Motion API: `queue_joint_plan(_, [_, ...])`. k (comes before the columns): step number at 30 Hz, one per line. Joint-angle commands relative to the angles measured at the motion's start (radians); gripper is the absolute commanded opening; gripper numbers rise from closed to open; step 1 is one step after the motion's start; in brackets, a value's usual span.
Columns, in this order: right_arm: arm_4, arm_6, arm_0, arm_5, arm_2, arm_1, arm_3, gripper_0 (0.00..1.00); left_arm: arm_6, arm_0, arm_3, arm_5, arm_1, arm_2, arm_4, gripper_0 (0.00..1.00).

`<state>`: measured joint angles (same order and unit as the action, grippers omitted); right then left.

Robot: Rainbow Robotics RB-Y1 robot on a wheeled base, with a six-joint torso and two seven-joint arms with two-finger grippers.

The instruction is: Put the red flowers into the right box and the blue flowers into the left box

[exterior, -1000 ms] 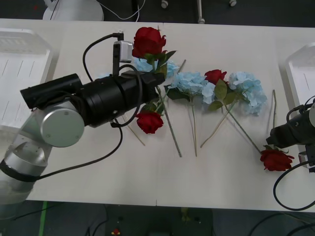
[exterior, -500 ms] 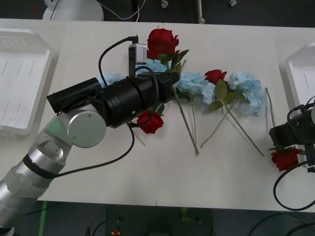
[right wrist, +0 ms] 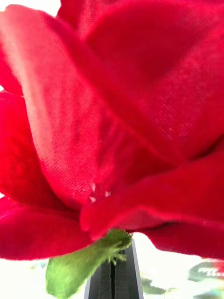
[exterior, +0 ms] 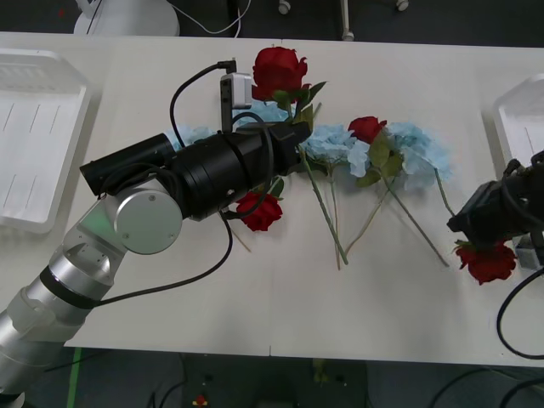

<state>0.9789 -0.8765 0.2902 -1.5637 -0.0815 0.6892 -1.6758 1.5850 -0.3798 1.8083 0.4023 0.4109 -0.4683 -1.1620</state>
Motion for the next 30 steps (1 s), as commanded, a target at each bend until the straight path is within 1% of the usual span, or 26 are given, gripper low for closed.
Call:
queue_joint_plan(1, [0.090, 0.337, -0.002, -0.105, -0.141, 0.086, -0.107, 0.00, 0.027, -0.044, 0.013, -0.023, -0.006, -0.007, -0.012, 0.00])
queue_joint_plan(2, [0.093, 0.398, -0.002, -0.121, -0.155, 0.089, -0.111, 0.00, 0.026, -0.044, 0.013, -0.023, -0.006, -0.007, -0.012, 0.00])
queue_joint_plan(4, [0.089, 0.642, 0.000, -0.148, -0.187, 0.105, -0.111, 0.00, 0.026, -0.044, 0.013, -0.023, -0.006, -0.006, -0.012, 0.00])
queue_joint_plan(6, [0.076, 0.814, 0.001, -0.141, -0.192, 0.124, -0.104, 0.00, 0.026, -0.044, 0.013, -0.023, -0.006, -0.007, -0.012, 0.00])
queue_joint_plan(8, [0.069, 0.987, 0.006, -0.114, -0.198, 0.147, -0.088, 0.00, 0.024, -0.044, 0.013, -0.023, -0.006, -0.007, -0.013, 0.00])
queue_joint_plan(9, [0.067, 1.039, 0.009, -0.105, -0.199, 0.155, -0.084, 0.00, 0.026, -0.044, 0.013, -0.023, -0.006, -0.007, -0.015, 0.00])
queue_joint_plan(10, [0.064, 1.148, 0.017, -0.085, -0.201, 0.167, -0.067, 0.00, 0.026, -0.044, 0.013, -0.023, -0.006, -0.007, -0.015, 0.00])
queue_joint_plan(14, [0.064, 1.527, 0.076, -0.029, -0.196, 0.233, 0.033, 0.00, 0.024, -0.044, 0.013, -0.023, -0.006, -0.007, -0.015, 0.00])
queue_joint_plan(16, [0.095, 1.740, 0.138, 0.028, -0.170, 0.273, 0.145, 0.00, 0.024, -0.042, 0.013, -0.023, -0.004, -0.007, -0.015, 0.00])
queue_joint_plan(19, [0.113, 1.978, 0.248, 0.093, -0.104, 0.314, 0.303, 0.00, 0.024, -0.042, 0.013, -0.023, -0.004, -0.006, -0.015, 0.00])
queue_joint_plan(20, [0.113, 2.022, 0.271, 0.106, -0.090, 0.317, 0.335, 0.00, 0.024, -0.042, 0.011, -0.023, -0.004, -0.007, -0.015, 0.00])
queue_joint_plan(21, [0.104, 2.124, 0.342, 0.148, -0.050, 0.319, 0.422, 0.00, 0.024, -0.044, 0.013, -0.023, -0.004, -0.007, -0.015, 0.00])
queue_joint_plan(22, [0.098, 2.159, 0.368, 0.166, -0.034, 0.320, 0.459, 0.00, 0.024, -0.042, 0.013, -0.023, -0.004, -0.007, -0.015, 0.00])
queue_joint_plan(23, [0.080, 2.226, 0.419, 0.206, 0.000, 0.322, 0.522, 0.00, 0.024, -0.042, 0.011, -0.023, -0.004, -0.007, -0.015, 0.00])
queue_joint_plan(25, [0.026, 2.329, 0.489, 0.261, 0.066, 0.322, 0.610, 0.00, 0.024, -0.042, 0.013, -0.023, -0.003, -0.007, -0.015, 0.00])
queue_joint_plan(27, [-0.036, 2.450, 0.537, 0.326, 0.129, 0.322, 0.677, 0.00, 0.024, -0.042, 0.013, -0.023, -0.004, -0.007, -0.015, 0.00])
queue_joint_plan(29, [-0.083, 2.526, 0.555, 0.370, 0.169, 0.322, 0.708, 0.00, 0.024, -0.042, 0.013, -0.023, -0.004, -0.006, -0.015, 0.00])
queue_joint_plan(30, [-0.129, 2.595, 0.555, 0.424, 0.204, 0.322, 0.725, 0.00, 0.024, -0.044, 0.013, -0.023, -0.004, -0.007, -0.015, 0.00])
